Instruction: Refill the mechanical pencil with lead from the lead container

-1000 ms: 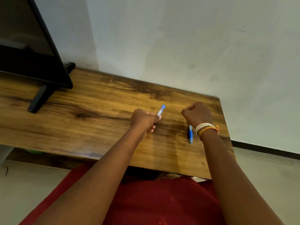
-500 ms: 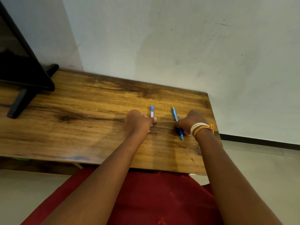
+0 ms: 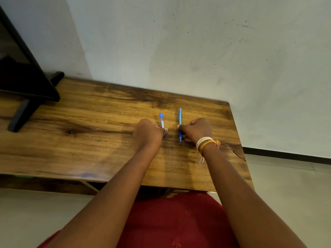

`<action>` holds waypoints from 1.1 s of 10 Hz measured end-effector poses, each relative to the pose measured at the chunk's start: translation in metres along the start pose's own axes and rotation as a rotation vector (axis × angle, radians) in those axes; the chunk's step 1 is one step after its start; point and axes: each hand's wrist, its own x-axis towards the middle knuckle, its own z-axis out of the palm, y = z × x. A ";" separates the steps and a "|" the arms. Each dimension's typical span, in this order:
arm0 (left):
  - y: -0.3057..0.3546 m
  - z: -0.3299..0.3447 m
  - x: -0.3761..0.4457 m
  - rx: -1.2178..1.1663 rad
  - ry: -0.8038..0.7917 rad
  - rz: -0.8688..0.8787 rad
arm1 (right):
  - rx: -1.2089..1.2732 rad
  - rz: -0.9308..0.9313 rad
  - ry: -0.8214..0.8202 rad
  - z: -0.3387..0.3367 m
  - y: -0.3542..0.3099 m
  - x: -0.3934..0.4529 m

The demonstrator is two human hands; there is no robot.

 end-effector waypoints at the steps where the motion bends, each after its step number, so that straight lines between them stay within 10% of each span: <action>1: 0.000 -0.001 0.000 0.028 0.018 0.018 | -0.011 -0.011 0.011 0.002 0.000 0.000; 6: -0.007 -0.005 0.001 0.136 0.019 0.156 | -0.011 -0.002 -0.037 0.002 -0.001 0.000; 11: -0.049 -0.012 -0.008 0.426 0.041 0.667 | 0.225 -0.116 0.004 0.008 0.030 -0.018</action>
